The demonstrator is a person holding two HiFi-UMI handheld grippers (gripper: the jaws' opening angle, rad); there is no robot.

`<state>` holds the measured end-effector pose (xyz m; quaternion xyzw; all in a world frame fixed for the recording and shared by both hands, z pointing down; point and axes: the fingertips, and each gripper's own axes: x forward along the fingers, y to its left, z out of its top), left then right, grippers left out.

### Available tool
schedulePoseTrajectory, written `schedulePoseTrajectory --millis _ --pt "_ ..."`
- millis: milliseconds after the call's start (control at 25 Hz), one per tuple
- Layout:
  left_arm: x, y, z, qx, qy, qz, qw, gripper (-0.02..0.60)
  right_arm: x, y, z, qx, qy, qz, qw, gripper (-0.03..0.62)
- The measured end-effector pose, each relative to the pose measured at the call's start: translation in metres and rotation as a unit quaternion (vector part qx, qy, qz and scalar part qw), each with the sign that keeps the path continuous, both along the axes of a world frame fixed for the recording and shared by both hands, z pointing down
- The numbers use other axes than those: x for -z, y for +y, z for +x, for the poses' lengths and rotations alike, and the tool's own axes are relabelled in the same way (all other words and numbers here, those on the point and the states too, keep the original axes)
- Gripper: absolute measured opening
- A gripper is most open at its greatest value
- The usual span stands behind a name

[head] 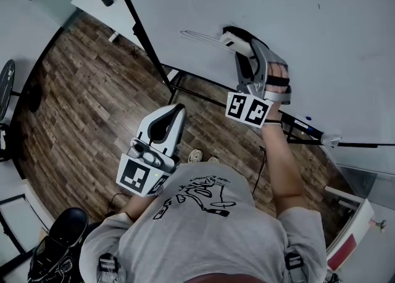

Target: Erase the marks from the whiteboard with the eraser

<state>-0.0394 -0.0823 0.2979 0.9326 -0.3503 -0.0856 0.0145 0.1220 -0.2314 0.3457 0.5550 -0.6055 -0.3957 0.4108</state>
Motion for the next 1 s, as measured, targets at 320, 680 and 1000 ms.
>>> schedulePoseTrajectory --millis 320,680,1000 --pt "-0.006 0.002 -0.01 0.009 -0.002 -0.006 0.9999 0.021 -0.04 -0.007 -0.013 0.007 0.025 -0.015 1.0 0.259" --pt "-0.008 0.008 -0.018 0.015 -0.005 -0.008 0.9998 0.021 -0.06 -0.01 -0.021 0.011 0.039 -0.02 0.999 0.259" --pt "-0.007 0.013 -0.017 0.013 -0.01 -0.008 0.9998 0.021 -0.07 -0.012 -0.024 0.017 0.044 -0.025 0.999 0.259"
